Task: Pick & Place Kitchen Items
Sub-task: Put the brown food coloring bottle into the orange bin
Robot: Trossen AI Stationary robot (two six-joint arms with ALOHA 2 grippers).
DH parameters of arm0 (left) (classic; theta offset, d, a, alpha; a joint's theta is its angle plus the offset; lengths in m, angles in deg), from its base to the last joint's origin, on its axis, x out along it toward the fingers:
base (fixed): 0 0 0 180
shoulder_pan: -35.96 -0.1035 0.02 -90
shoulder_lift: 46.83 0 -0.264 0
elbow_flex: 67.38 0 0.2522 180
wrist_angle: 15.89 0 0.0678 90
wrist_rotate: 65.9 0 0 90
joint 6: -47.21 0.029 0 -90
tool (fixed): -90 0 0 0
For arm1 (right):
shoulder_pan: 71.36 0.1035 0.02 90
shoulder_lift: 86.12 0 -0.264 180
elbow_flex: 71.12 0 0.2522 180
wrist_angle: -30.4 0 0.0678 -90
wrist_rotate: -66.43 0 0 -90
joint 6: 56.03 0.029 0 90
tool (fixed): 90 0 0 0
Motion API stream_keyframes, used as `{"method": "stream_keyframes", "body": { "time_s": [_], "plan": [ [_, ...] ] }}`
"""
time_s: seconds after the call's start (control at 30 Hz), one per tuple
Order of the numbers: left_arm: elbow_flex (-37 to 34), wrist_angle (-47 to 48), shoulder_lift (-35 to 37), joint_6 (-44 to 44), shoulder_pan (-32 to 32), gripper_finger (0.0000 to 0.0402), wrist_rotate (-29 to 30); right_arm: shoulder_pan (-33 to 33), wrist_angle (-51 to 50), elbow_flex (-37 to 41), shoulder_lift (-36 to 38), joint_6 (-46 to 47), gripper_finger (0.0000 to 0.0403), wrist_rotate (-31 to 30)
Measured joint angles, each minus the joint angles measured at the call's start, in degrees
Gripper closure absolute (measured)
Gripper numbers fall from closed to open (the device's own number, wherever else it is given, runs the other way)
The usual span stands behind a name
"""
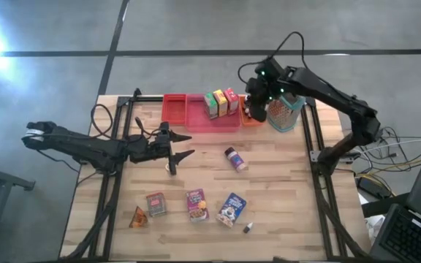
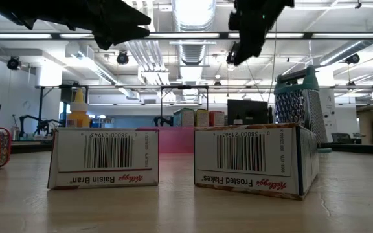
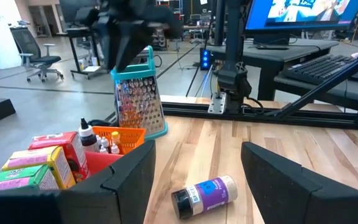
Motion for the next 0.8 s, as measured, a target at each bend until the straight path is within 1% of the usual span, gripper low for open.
{"method": "stream_keyframes", "body": {
  "time_s": [0.2,0.43,0.63,0.8],
  "plan": [
    [0.02,0.24,0.0,0.0,0.0,0.0158,-0.02,9.46,-1.29,0.02,4.44,5.95,0.0345,-6.04],
    [0.02,0.52,-0.01,0.02,0.0,0.0158,-0.22,21.14,-0.89,0.02,7.69,13.51,0.0349,-6.39],
    [0.02,1.82,0.0,0.0,0.0,0.0158,-0.24,30.64,2.92,0.07,7.49,19.76,0.0341,-6.9],
    [0.0,4.27,-0.02,-0.63,0.02,0.0158,-0.26,39.15,4.24,0.11,6.26,23.22,0.0345,-13.24]
  ]
}}
